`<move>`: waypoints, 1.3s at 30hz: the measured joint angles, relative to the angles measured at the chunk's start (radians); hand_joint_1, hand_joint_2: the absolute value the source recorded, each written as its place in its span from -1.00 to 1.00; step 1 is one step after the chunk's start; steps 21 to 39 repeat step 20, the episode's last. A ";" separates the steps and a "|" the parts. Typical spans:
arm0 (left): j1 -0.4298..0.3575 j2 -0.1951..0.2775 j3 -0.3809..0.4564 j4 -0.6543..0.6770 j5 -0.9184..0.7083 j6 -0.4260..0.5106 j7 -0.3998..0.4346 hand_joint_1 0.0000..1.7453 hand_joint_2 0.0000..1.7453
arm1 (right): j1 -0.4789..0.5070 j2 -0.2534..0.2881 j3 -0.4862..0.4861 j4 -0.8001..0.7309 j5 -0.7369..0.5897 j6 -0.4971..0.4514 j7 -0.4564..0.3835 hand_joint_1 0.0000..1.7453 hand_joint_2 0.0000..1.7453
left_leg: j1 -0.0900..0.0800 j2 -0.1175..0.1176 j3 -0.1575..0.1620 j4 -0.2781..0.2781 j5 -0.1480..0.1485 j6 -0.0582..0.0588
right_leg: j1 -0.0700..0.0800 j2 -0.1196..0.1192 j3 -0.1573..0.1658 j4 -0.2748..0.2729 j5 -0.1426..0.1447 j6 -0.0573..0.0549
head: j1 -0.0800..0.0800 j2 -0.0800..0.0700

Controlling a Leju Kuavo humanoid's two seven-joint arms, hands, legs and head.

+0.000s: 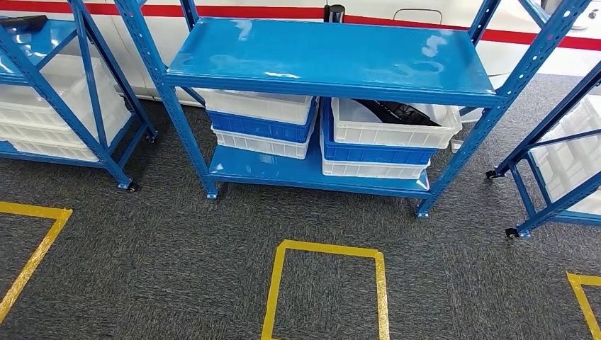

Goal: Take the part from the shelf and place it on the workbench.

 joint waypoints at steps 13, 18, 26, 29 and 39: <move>0.088 0.058 -0.253 -0.066 0.136 -0.132 0.045 -1.00 -1.00 | 0.075 -0.032 0.001 -0.074 -0.163 0.160 -0.059 -1.00 0.00 | 0.002 0.000 0.000 -0.001 -0.001 -0.001 | 0.003 0.000 -0.002 0.000 -0.001 0.000 | 0.000 0.000; 0.128 0.084 -0.377 -0.103 0.199 -0.191 0.066 -1.00 -1.00 | 0.109 -0.046 0.002 -0.114 -0.237 0.233 -0.082 -1.00 -1.00 | 0.002 0.000 0.000 -0.001 -0.001 -0.001 | 0.003 0.000 -0.002 0.000 -0.001 0.000 | 0.000 0.000; 0.139 0.091 -0.413 -0.114 0.219 -0.209 0.071 -1.00 -1.00 | 0.119 -0.050 0.002 -0.126 -0.259 0.255 -0.089 -1.00 -1.00 | 0.002 0.000 0.000 -0.001 -0.001 -0.001 | 0.003 0.000 -0.002 0.000 -0.001 0.000 | 0.000 0.000; 0.139 0.091 -0.413 -0.114 0.219 -0.209 0.071 -1.00 -1.00 | 0.119 -0.050 0.002 -0.126 -0.259 0.255 -0.089 -1.00 -1.00 | 0.002 0.000 0.000 -0.001 -0.001 -0.001 | 0.003 0.000 -0.002 0.000 -0.001 0.000 | 0.000 0.000; 0.139 0.091 -0.413 -0.114 0.219 -0.209 0.071 -1.00 -1.00 | 0.119 -0.050 0.002 -0.126 -0.259 0.255 -0.089 -1.00 -1.00 | 0.002 0.000 0.000 -0.001 -0.001 -0.001 | 0.003 0.000 -0.002 0.000 -0.001 0.000 | 0.000 0.000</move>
